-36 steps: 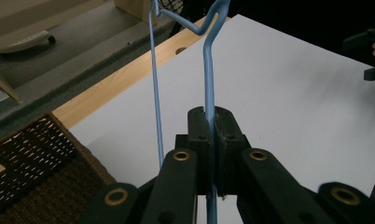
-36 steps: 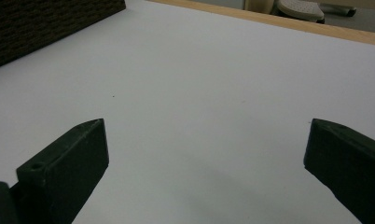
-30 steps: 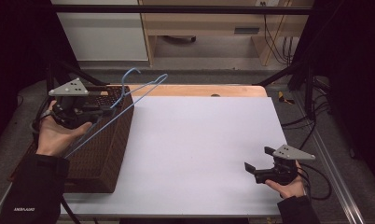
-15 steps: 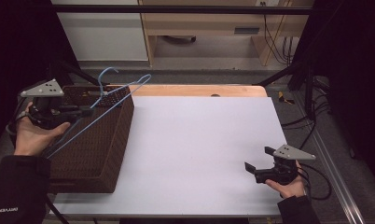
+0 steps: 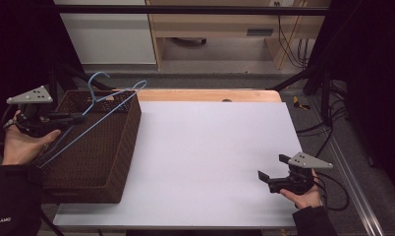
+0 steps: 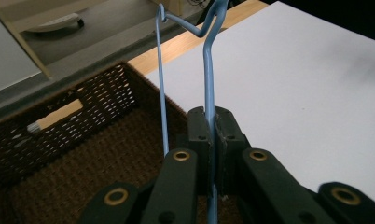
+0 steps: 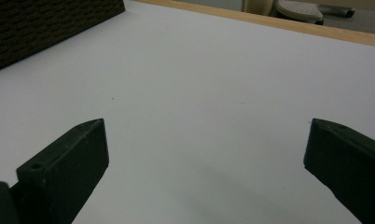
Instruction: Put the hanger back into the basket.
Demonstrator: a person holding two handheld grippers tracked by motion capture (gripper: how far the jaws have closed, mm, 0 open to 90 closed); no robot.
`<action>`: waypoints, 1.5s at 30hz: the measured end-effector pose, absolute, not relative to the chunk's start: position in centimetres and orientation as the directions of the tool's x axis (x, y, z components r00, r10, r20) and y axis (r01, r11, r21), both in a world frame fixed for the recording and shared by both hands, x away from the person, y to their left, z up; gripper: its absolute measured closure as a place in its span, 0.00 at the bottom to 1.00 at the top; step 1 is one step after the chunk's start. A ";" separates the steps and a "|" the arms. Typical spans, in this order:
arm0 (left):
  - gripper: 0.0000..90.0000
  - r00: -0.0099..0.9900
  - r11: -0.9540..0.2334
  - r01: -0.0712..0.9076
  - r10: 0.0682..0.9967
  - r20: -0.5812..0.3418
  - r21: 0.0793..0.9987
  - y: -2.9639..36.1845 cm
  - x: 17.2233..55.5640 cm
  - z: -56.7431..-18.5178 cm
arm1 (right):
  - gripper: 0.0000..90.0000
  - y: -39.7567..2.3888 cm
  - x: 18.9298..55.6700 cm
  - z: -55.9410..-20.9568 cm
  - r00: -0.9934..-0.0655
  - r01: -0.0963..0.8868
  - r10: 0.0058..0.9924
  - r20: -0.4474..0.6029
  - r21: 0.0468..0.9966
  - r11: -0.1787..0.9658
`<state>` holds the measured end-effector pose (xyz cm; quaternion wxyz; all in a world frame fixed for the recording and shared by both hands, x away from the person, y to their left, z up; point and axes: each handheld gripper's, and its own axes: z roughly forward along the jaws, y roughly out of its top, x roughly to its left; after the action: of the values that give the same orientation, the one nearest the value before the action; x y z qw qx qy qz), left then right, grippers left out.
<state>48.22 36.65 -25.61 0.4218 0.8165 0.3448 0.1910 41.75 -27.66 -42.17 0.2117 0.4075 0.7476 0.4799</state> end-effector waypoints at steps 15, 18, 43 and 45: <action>0.97 0.645 -0.363 0.452 0.764 -0.018 0.815 40.2 48.7 -27.7 | 0.01 -27.7 41.7 -42.2 -0.576 0.405 0.814 0.072 0.890 0.208; 0.97 0.639 -0.357 0.460 0.769 -0.024 0.813 40.7 48.7 -28.1 | 0.01 -27.7 41.8 -42.2 -0.576 0.406 0.815 0.072 0.890 0.208; 0.97 0.632 -0.447 0.508 0.774 0.033 0.736 39.9 50.5 -34.6 | 0.01 -27.6 41.8 -42.3 -0.574 0.412 0.816 0.069 0.885 0.215; 0.97 0.624 -0.449 0.529 0.781 0.029 0.720 39.7 50.6 -35.6 | 0.01 -27.5 41.8 -42.3 -0.575 0.412 0.815 0.073 0.886 0.212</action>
<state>50.65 39.68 -35.57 0.3471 0.8315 0.3938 0.1820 41.76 -27.52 -42.29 0.2115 0.4095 0.7491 0.4758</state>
